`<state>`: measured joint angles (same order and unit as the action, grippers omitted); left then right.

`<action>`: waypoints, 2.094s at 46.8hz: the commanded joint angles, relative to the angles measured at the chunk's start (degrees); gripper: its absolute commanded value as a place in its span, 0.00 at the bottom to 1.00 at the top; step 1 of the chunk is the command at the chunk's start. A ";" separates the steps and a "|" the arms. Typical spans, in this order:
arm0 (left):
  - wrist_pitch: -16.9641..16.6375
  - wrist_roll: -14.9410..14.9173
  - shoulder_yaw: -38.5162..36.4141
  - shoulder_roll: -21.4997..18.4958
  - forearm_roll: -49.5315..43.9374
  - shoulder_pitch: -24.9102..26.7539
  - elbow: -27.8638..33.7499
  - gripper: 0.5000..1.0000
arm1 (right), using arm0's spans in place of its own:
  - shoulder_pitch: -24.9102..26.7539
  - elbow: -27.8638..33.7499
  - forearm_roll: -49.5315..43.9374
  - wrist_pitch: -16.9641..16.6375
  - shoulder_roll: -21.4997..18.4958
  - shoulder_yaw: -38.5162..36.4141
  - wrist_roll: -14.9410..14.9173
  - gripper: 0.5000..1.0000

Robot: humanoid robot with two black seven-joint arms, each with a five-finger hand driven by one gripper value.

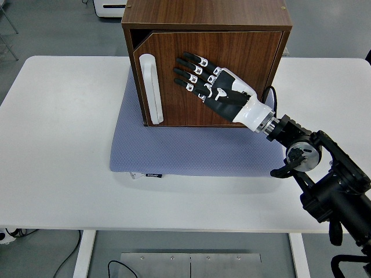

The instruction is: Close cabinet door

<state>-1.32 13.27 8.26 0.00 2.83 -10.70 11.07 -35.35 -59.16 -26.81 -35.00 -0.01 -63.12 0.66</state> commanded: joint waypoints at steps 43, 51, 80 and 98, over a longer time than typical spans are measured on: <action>0.00 0.00 0.00 0.00 0.07 -0.03 0.00 1.00 | 4.15 -5.18 0.00 0.00 2.29 0.02 -0.83 1.00; 0.00 0.00 0.00 0.00 -0.02 -0.03 0.00 1.00 | 5.73 -7.72 0.00 0.00 5.45 -0.16 -0.83 1.00; 0.00 0.00 0.00 0.00 -0.02 -0.03 0.00 1.00 | 17.24 -16.60 0.00 0.00 16.36 -7.54 -0.83 1.00; 0.00 0.00 0.00 0.00 -0.02 -0.03 0.00 1.00 | 24.01 -18.01 0.09 0.00 17.76 -13.95 -0.92 1.00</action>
<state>-1.32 13.28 8.26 0.00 2.83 -10.72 11.07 -12.31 -77.27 -26.81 -35.00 17.85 -75.72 -0.26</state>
